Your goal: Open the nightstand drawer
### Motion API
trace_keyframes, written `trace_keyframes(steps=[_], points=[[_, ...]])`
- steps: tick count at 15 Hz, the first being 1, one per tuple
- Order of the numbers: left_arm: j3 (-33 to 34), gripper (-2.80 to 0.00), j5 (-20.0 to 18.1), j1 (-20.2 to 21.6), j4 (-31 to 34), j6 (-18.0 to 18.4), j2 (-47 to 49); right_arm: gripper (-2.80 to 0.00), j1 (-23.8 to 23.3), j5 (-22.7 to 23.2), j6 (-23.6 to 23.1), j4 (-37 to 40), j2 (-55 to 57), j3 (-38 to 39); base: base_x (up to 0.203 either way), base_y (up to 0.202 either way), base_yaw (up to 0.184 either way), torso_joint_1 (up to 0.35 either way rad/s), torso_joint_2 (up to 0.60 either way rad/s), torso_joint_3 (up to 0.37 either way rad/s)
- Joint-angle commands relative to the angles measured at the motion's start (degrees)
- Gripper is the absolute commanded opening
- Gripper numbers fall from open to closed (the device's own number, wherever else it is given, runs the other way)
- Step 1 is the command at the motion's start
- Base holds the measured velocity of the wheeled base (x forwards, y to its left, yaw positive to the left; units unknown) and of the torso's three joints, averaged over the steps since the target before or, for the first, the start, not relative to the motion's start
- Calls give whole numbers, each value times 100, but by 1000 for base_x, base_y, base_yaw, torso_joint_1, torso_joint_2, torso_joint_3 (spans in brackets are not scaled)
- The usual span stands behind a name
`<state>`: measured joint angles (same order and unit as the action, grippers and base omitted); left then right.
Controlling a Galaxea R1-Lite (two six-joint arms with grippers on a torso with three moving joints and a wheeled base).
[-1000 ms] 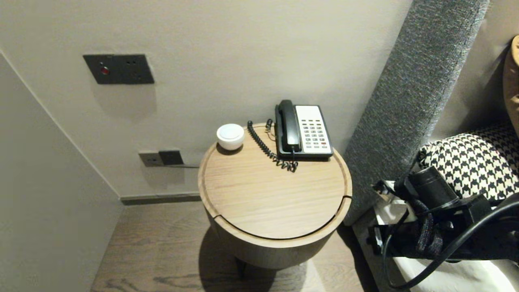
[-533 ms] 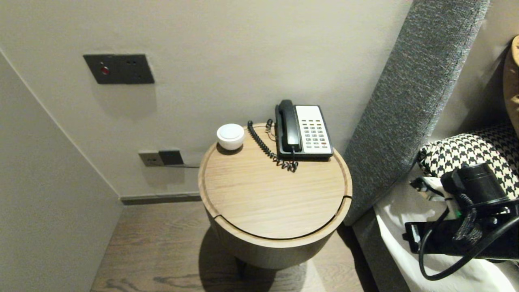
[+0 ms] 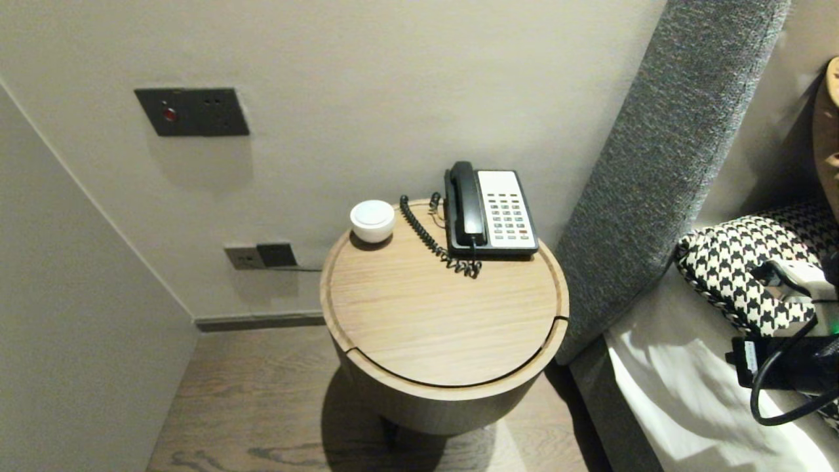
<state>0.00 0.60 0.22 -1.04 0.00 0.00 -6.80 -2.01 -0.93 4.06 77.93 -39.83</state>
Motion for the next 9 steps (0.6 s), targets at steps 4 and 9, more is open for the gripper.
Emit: trace_keyframes(steps=[4, 9], points=[[0, -280, 2, 4, -2, 0, 0, -280, -112, -15, -11, 487, -1595, -1074, 0, 0, 0, 0, 0, 0], [0, -280, 2, 4, -2, 0, 0, -280, -171, -47, -55, 881, -2042, -1847, 0, 0, 0, 0, 0, 0]])
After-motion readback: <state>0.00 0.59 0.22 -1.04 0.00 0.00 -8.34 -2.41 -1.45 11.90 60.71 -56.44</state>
